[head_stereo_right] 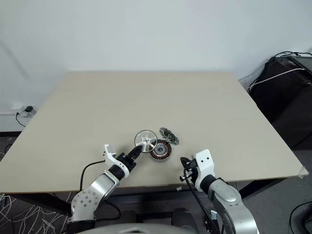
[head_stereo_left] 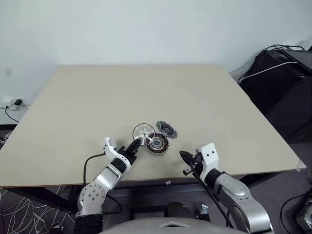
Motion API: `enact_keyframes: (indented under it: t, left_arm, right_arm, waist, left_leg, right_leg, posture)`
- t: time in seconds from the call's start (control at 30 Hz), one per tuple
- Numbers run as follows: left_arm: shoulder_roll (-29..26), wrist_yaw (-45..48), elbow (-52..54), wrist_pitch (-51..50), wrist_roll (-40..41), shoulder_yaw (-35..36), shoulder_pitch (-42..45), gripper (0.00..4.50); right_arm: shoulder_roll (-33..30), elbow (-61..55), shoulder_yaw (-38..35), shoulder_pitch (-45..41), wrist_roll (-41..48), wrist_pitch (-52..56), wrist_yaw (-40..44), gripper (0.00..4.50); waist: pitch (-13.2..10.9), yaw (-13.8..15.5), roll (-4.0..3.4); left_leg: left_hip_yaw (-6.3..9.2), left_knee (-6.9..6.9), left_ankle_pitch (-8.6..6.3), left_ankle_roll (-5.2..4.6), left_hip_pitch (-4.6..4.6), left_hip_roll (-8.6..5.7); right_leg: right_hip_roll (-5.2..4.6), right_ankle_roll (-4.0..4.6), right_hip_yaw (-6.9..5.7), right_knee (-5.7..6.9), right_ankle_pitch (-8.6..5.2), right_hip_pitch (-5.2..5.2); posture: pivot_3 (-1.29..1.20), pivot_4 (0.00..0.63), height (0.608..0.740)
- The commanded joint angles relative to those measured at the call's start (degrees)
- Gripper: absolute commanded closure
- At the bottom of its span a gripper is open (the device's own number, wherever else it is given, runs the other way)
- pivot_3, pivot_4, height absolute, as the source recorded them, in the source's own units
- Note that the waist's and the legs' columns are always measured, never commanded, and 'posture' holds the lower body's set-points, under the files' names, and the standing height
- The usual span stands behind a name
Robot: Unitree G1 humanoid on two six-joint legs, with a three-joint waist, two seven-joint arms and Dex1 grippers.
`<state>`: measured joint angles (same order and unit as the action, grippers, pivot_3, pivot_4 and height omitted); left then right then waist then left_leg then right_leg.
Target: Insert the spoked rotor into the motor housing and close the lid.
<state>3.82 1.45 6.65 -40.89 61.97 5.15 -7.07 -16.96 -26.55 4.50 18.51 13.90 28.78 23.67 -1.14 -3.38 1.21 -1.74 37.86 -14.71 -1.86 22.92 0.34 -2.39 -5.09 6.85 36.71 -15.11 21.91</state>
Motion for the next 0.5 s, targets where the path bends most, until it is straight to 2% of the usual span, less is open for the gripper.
enact_keyframes:
  t: [0.03, 0.5]
  left_arm:
    - [5.3, -2.3, 0.7, -2.6, 2.8, -1.9, 2.1, 4.12]
    - [5.7, -7.7, -3.1, -6.2, 5.1, -2.3, 5.3, 4.12]
  right_arm:
    - [0.3, -1.4, -0.6, -0.2, 0.5, -1.6, -0.3, 4.5]
    - [1.2, -1.3, 0.1, 0.1, 0.1, -2.8, -1.2, 4.5]
  waist:
    - [0.0, 0.0, 0.0]
    - [0.0, 0.2, -0.01]
  left_leg:
    - [0.0, 0.0, 0.0, 0.0, 0.0, 0.0]
    - [0.0, -0.01, 0.0, 0.01, 0.0, -0.01]
  right_leg:
    - [0.0, 0.0, 0.0, 0.0, 0.0, 0.0]
    - [-0.01, 0.01, 0.01, -0.01, 0.0, 0.01]
  posture:
    - [0.0, 0.0, 0.74]
    - [0.0, 0.0, 0.74]
